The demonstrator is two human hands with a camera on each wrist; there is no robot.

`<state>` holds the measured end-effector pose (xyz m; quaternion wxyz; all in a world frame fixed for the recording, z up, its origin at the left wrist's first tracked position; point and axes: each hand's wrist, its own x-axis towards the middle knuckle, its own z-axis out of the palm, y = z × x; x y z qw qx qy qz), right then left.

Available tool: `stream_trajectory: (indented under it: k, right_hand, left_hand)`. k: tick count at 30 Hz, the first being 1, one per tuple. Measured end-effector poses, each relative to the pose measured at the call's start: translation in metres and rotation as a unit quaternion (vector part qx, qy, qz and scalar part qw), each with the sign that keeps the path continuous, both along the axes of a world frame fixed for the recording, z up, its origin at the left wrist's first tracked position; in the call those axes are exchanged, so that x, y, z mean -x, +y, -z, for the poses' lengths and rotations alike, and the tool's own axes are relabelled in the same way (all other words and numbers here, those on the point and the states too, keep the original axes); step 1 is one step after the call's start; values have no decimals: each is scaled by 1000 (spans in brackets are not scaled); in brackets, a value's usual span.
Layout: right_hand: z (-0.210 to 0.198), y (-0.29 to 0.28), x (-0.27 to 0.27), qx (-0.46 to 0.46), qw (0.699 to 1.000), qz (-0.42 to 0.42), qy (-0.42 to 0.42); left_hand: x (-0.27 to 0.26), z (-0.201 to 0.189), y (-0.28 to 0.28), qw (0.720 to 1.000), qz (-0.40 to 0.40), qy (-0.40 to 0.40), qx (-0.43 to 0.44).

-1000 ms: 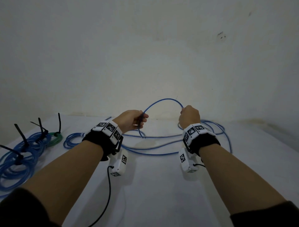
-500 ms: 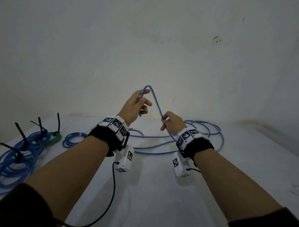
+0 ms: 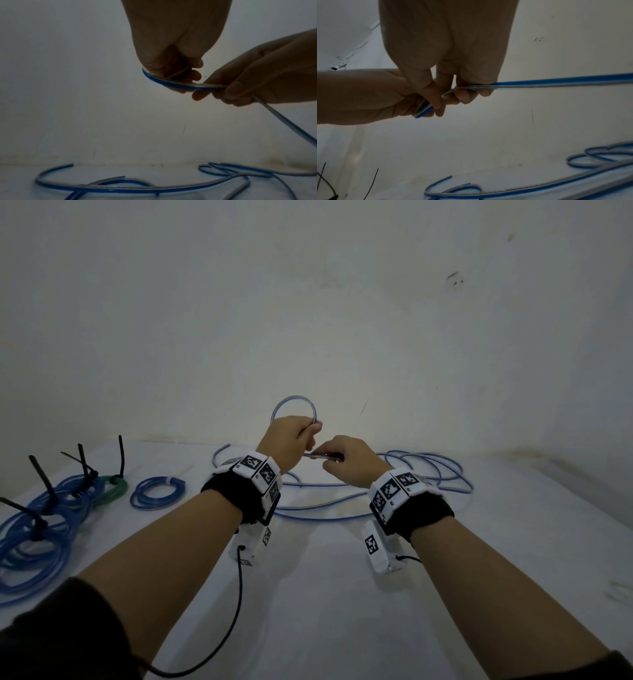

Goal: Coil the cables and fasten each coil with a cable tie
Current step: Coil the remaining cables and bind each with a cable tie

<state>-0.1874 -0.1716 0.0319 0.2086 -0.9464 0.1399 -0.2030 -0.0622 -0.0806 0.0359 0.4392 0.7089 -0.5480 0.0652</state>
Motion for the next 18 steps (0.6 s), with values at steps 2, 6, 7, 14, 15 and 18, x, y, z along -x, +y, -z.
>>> stream_trajectory:
  k: [2,6,7,14,15,18]
  right_hand:
    - [2,-3,0,6,999,-20,-39]
    - [-2,-9,0,-17,994,-22,-107]
    - [-3,-11,0,11,993,-13,-119]
    - [1,-19,-3,198,960,122,-158]
    - [3,-20,-4,193,962,127,-147]
    - [10,-21,-8,153,973,113,-128]
  left_hand:
    - [-1,1,2,998,-18,-43,-51]
    - [-2,2,8,995,0,-7,-97]
    - [-2,2,10,995,4,12,-104]
    - [-1,3,17,989,57,101,-95]
    - [0,2,17,987,64,114,-90]
    - [1,0,17,984,78,144,-67]
